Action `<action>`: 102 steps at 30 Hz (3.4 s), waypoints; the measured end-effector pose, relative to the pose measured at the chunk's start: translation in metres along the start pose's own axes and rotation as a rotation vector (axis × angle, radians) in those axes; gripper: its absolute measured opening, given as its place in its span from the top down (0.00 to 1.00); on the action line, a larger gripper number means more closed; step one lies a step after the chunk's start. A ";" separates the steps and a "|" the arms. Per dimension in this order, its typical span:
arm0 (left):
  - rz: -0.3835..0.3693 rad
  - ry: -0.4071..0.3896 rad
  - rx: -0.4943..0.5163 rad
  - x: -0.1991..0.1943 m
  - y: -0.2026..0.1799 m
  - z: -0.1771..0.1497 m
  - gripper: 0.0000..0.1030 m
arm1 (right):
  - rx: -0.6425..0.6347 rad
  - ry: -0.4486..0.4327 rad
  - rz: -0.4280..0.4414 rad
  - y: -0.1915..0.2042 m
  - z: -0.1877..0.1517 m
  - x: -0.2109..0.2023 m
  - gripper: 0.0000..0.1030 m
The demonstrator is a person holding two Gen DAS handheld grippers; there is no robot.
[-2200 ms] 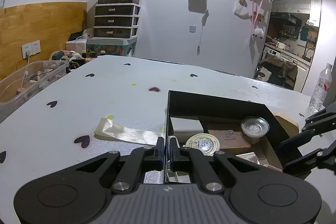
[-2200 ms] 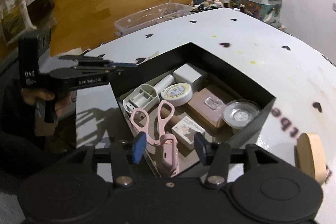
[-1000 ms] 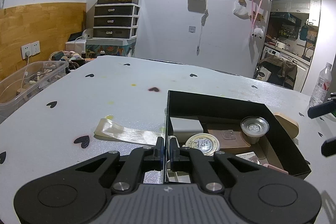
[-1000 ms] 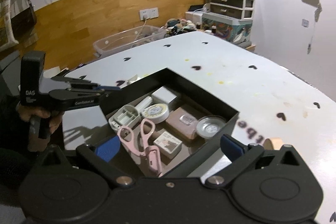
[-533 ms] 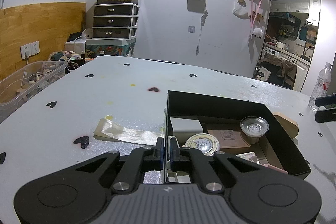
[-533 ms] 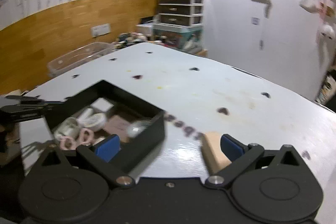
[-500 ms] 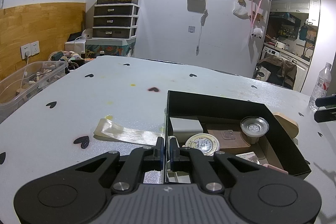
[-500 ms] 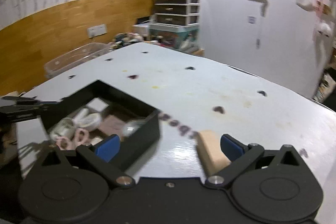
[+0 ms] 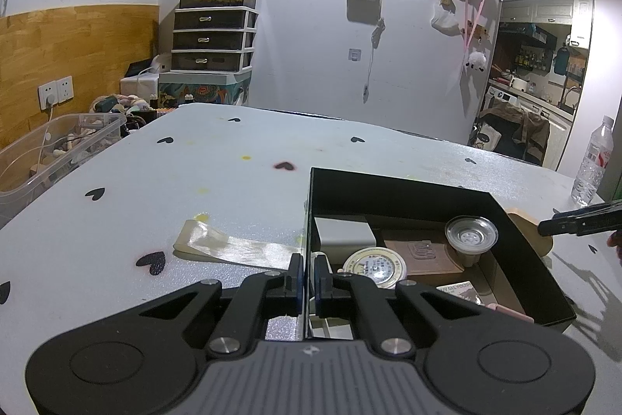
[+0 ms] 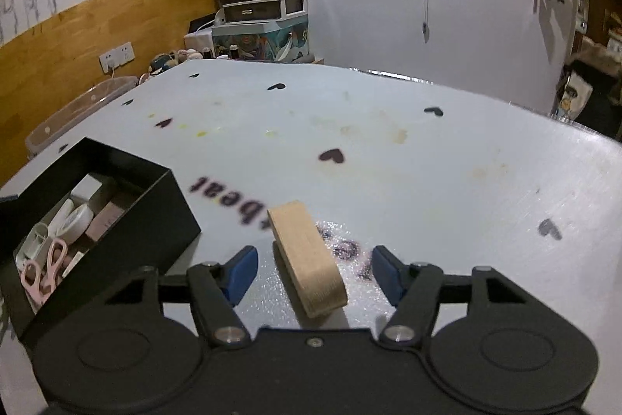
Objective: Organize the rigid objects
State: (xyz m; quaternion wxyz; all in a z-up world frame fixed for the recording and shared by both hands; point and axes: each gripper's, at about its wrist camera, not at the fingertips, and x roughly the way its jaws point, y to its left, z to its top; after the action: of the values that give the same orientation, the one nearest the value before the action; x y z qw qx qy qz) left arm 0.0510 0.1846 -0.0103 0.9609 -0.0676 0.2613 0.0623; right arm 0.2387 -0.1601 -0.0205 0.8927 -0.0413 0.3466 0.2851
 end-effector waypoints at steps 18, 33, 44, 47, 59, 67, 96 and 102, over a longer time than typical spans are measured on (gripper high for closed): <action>-0.004 -0.003 -0.006 -0.001 -0.004 0.002 0.96 | 0.084 0.090 -0.001 0.021 0.023 0.021 0.40; -0.010 -0.008 0.007 -0.001 -0.005 0.000 0.96 | 0.073 0.092 -0.045 0.033 0.017 -0.004 0.76; -0.034 -0.018 0.008 -0.001 0.001 -0.002 0.97 | 0.100 -0.006 0.039 0.104 0.039 -0.066 0.76; -0.028 -0.015 0.022 -0.001 0.000 -0.002 0.98 | 0.114 0.002 0.063 0.129 0.040 -0.068 0.76; 0.023 -0.015 0.079 -0.001 -0.010 -0.002 0.98 | 0.187 0.120 -0.044 0.176 0.031 -0.030 0.76; 0.017 -0.015 0.076 -0.002 -0.010 -0.002 0.98 | 0.031 0.201 -0.127 0.190 0.027 -0.014 0.72; 0.028 -0.005 0.078 0.002 -0.009 -0.003 0.98 | 0.018 0.105 -0.089 0.182 0.028 -0.050 0.47; 0.037 0.001 0.082 0.001 -0.011 -0.001 0.98 | 0.022 0.006 -0.087 0.177 0.023 -0.075 0.28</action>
State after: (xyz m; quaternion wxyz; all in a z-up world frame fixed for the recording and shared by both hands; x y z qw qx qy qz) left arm 0.0534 0.1741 -0.0108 0.9615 -0.0233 0.2651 0.0691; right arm 0.1119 -0.0425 0.0668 0.9036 -0.0472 0.3502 0.2422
